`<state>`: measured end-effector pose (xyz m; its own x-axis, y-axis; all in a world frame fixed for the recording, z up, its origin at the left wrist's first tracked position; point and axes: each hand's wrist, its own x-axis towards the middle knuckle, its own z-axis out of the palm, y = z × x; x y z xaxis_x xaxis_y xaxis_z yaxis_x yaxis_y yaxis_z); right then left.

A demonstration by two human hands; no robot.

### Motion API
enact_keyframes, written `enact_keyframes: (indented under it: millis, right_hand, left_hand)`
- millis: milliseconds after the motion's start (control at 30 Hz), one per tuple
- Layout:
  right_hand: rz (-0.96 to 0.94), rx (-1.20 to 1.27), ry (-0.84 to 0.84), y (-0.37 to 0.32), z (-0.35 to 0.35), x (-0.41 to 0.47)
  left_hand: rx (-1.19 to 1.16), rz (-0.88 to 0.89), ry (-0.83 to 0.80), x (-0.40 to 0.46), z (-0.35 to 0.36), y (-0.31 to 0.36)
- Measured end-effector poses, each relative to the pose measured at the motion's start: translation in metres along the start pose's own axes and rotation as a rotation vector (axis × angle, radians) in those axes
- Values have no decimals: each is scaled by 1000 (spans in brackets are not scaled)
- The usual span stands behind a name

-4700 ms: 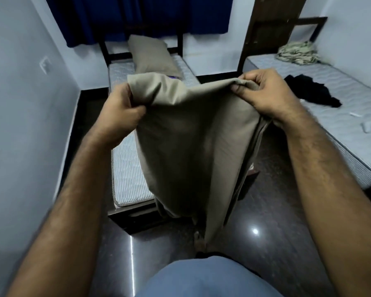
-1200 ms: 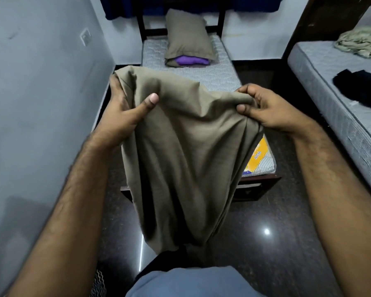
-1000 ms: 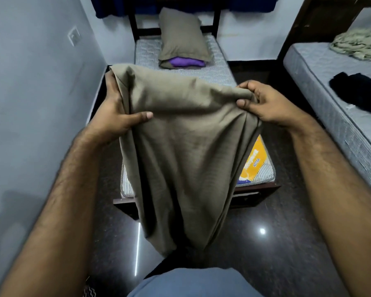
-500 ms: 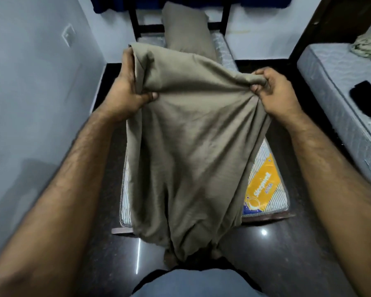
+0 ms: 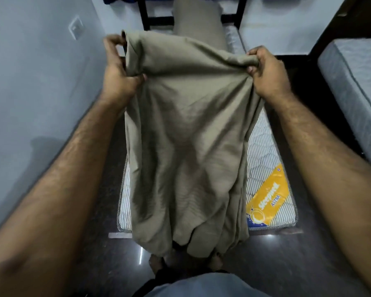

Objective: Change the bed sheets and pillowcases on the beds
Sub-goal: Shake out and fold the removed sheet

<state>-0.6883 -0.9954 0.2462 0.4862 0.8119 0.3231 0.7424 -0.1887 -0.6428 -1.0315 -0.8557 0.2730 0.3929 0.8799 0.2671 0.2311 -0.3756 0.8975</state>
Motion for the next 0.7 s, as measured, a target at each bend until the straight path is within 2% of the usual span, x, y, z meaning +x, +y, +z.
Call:
enact_keyframes:
  millis: [133,233,333,433,500,567,700]
  right_hand:
    - [61,-67,-67,23,26,-26]
    - [74,-86,-134,41,36,-62]
    - [-50,-63,-256,48,44,-115]
    - [-114,5,-457,53,46,-179]
    - [-82,76,-615,62,49,-227]
    - [-36,122,-780,74,56,-271]
    - [35,72,-1077,94,84,-341]
  left_hand:
    - [-184,-161,28,-19,16,-51]
    - [-231,-285,-79,-46,22,-81]
    - [-197,-391,-148,-73,18,-97]
    - [-93,-400,-214,-115,7,-100]
    - [4,-414,-348,-153,-2,-112]
    - [169,-452,-548,-191,-7,-135]
    - [542,-550,-949,-262,6,-173]
